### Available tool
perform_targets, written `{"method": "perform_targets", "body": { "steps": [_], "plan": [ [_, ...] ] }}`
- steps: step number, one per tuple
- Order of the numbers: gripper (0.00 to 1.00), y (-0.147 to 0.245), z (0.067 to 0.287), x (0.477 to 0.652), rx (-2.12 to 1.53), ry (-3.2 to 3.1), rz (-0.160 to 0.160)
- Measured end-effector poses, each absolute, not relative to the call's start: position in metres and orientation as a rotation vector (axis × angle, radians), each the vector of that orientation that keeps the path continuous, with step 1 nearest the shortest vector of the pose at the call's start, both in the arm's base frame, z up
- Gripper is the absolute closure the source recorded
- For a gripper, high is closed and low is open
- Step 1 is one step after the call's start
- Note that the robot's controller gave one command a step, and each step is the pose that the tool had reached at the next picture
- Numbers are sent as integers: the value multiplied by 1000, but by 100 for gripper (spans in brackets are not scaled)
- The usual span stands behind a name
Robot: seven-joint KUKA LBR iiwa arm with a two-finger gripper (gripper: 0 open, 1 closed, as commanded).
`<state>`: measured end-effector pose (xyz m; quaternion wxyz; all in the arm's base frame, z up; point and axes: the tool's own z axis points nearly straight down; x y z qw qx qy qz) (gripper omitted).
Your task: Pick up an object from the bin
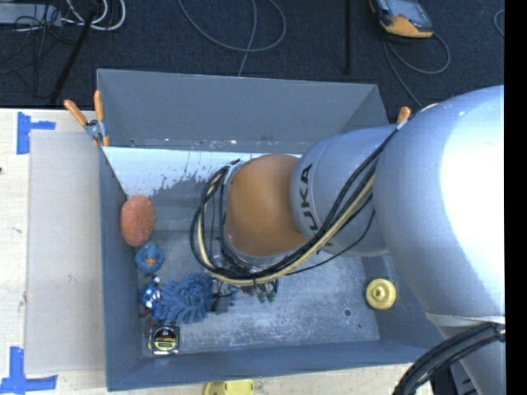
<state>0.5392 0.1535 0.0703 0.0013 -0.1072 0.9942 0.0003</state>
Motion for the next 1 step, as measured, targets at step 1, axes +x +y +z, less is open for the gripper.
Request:
{"method": "perform_targets", "body": {
  "steps": [1],
  "plan": [
    [100, 150, 266, 553, -356, 3124, -1]
  ]
}}
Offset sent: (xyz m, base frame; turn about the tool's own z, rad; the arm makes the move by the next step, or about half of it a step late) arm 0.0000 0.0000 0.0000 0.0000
